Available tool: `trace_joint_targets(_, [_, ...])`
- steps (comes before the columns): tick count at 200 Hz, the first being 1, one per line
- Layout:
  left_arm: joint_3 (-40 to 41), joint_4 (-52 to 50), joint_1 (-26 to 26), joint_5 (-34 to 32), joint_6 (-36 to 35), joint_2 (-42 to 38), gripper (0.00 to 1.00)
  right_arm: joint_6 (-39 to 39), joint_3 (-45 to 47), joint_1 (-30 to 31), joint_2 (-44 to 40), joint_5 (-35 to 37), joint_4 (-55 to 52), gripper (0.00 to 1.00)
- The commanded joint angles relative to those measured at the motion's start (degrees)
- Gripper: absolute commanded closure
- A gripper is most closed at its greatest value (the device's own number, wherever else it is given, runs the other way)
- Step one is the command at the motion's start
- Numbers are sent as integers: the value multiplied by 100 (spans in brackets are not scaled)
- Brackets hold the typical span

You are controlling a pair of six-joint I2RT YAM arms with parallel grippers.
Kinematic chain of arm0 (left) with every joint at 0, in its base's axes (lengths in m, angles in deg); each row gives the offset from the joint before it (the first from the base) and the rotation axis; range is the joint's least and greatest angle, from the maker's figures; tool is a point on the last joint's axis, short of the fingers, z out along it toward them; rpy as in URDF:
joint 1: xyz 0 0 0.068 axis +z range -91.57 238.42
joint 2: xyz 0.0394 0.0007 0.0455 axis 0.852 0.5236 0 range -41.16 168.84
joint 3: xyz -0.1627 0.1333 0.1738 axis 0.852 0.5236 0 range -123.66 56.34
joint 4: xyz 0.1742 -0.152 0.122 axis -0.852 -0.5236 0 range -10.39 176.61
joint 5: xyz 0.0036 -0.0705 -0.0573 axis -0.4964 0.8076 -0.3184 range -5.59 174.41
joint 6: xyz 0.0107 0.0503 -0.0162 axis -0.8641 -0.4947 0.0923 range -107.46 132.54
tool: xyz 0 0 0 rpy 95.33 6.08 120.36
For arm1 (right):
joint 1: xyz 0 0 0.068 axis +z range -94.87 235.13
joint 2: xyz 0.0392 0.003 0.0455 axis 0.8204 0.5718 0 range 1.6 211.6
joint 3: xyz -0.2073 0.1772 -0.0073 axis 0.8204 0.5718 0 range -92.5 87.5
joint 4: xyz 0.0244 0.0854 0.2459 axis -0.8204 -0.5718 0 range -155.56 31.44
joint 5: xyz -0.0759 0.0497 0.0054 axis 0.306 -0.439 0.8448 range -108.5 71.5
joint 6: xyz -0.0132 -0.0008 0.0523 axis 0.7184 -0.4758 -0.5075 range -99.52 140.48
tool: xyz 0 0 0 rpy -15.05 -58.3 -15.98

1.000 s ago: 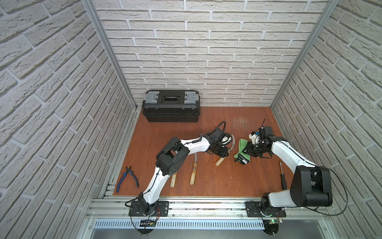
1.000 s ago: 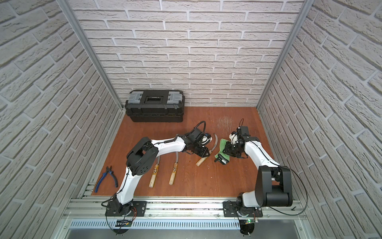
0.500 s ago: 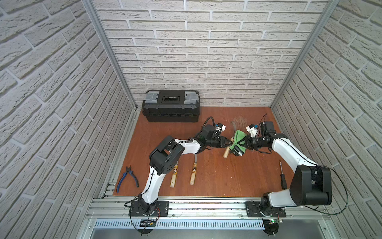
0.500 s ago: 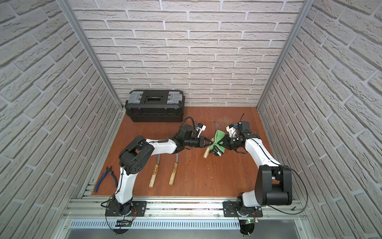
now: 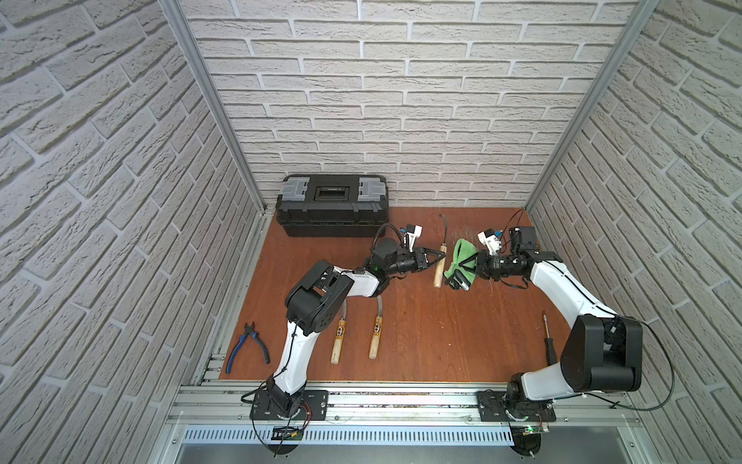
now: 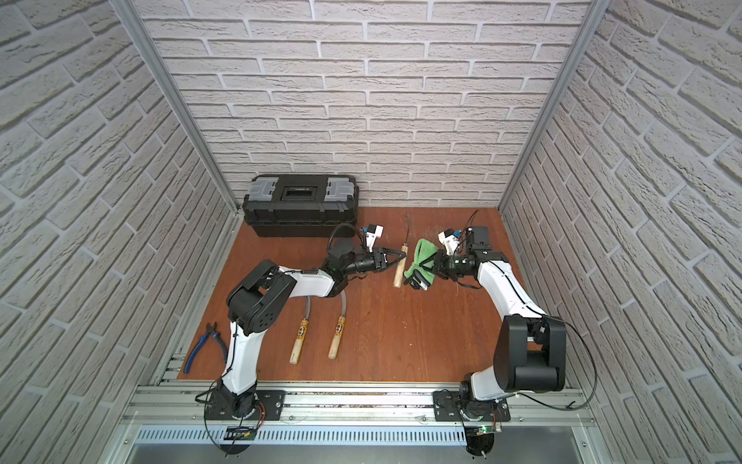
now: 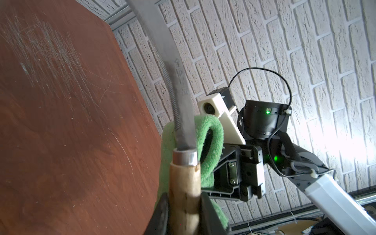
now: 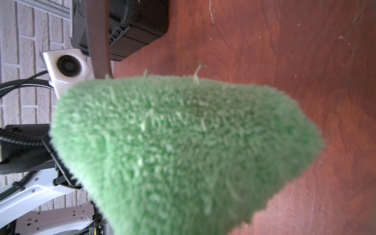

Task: Wipe small sickles with rags
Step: Pick up the small sickle from the center of the board, then wipe the small sickle.

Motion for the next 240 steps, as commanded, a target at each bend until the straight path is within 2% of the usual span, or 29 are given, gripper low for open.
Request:
trace_joint_targets(1, [72, 1095, 41, 161, 389, 94, 100, 205, -331, -28, 117, -506, 240, 97])
trace_joint_targets(53, [87, 1991, 146, 75, 1075, 337, 100, 654, -1054, 7, 457, -1077, -74, 97])
trace_joint_targets(104, [21, 1999, 149, 160, 1040, 319, 100, 1099, -1844, 233, 959, -1121, -754, 97])
trace_joint_targets(165, [7, 1993, 145, 333, 899, 70, 100, 1302, -2243, 609, 1396, -1002, -998, 97])
trace_joint_targets(200, [-27, 1999, 146, 334, 786, -40, 100, 1303, -2099, 815, 1427, -1013, -932, 97])
trace_joint_targets(240, [-330, 1991, 143, 327, 782, -40, 100, 1110, -1426, 1051, 1224, -998, -475, 97])
